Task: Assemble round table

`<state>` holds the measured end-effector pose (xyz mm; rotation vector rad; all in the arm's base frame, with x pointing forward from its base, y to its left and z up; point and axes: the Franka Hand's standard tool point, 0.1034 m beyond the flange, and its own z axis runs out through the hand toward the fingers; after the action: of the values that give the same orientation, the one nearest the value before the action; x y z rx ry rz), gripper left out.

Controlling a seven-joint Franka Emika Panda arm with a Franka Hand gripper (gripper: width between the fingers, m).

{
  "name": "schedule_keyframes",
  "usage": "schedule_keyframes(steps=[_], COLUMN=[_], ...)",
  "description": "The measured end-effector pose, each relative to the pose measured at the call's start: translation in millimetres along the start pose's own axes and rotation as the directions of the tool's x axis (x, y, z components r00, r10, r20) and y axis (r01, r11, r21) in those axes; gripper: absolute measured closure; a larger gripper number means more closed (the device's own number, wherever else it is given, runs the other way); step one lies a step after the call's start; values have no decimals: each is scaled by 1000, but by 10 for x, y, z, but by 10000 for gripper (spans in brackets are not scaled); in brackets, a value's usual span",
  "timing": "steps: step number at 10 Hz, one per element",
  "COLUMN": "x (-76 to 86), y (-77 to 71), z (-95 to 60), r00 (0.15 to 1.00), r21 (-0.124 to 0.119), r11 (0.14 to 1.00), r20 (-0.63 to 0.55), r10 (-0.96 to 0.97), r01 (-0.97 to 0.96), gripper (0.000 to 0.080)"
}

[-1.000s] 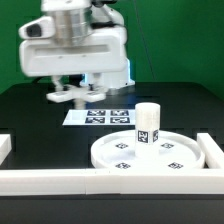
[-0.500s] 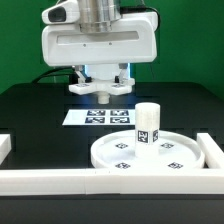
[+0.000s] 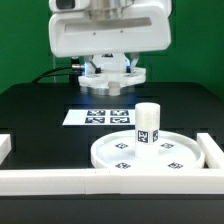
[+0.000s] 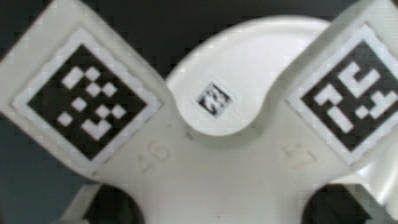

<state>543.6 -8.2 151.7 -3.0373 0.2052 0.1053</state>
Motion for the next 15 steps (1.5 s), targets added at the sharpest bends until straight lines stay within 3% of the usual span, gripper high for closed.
schedule_keyframes(steps=[5, 8, 11, 13, 15], x=[37, 283, 254, 243, 201], y=[-43, -336, -341, -392, -341], z=[-17, -40, 177, 179, 200], r00=[1000, 998, 995, 995, 995], r21=[-1, 1, -6, -6, -7], r11=[1000, 998, 995, 995, 996], r20=[1, 0, 33, 33, 35], r10=[-5, -57, -99, -95, -89], r01=[5, 57, 100, 95, 89], gripper=[351, 351, 351, 351, 351])
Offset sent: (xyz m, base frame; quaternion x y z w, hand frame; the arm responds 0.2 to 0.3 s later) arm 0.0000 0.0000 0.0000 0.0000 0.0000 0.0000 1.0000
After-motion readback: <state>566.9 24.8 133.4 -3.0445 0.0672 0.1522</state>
